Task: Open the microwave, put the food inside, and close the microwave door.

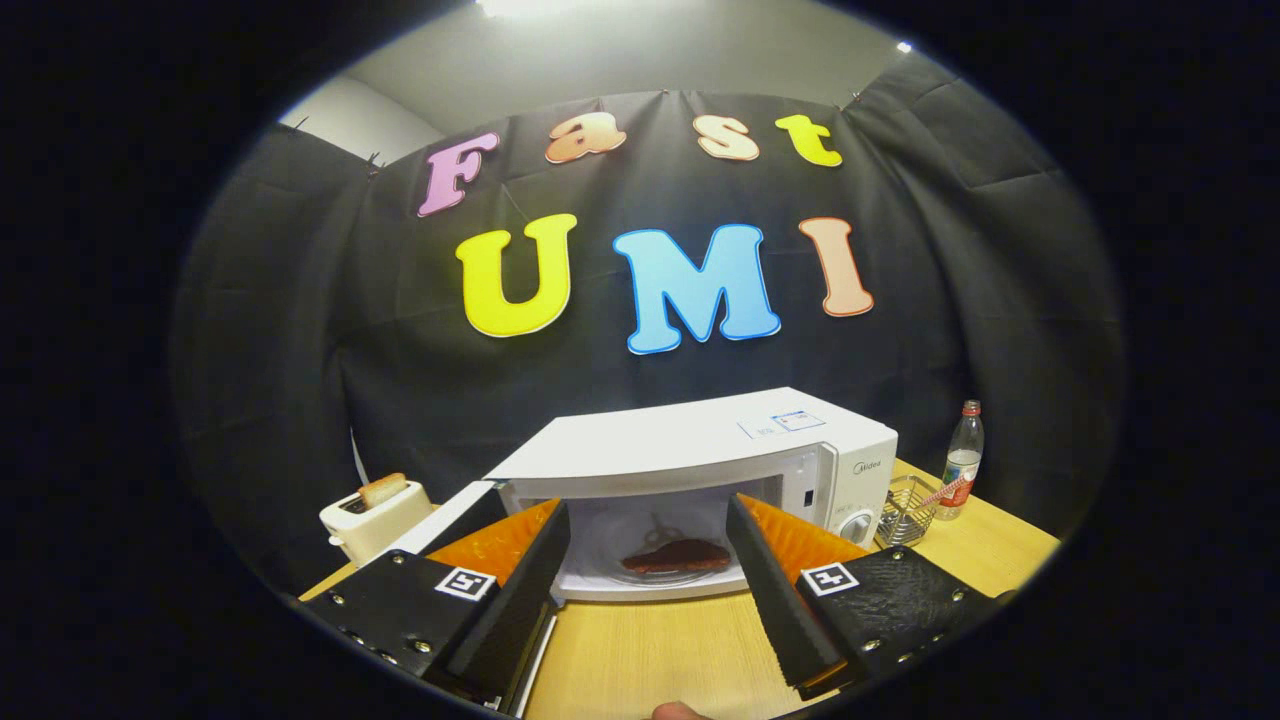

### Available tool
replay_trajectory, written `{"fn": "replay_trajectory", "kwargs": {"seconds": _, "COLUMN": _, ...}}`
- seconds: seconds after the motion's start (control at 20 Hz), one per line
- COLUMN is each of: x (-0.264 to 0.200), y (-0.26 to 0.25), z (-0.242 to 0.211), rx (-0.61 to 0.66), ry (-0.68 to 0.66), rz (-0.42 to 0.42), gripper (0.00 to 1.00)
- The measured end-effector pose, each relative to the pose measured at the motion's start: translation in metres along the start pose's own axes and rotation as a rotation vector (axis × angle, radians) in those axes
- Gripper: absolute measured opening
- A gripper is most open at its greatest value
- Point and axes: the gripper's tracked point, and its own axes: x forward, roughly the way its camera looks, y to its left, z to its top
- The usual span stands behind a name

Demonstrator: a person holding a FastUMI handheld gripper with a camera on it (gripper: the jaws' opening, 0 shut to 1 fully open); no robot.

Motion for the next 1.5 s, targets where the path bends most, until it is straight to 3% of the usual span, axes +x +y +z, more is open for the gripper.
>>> {"fn": "replay_trajectory", "kwargs": {"seconds": 0.35, "x": -0.077, "y": 0.072, "z": 0.017, "rx": -0.019, "ry": -0.036, "rz": 0.192, "gripper": 0.96}}
{"fn": "replay_trajectory", "kwargs": {"seconds": 0.9, "x": -0.167, "y": 0.196, "z": 0.005, "rx": -0.052, "ry": -0.046, "rz": 0.476, "gripper": 0.96}}
{"fn": "replay_trajectory", "kwargs": {"seconds": 1.5, "x": -0.213, "y": 0.272, "z": -0.067, "rx": -0.041, "ry": 0.082, "rz": 0.691, "gripper": 0.96}}
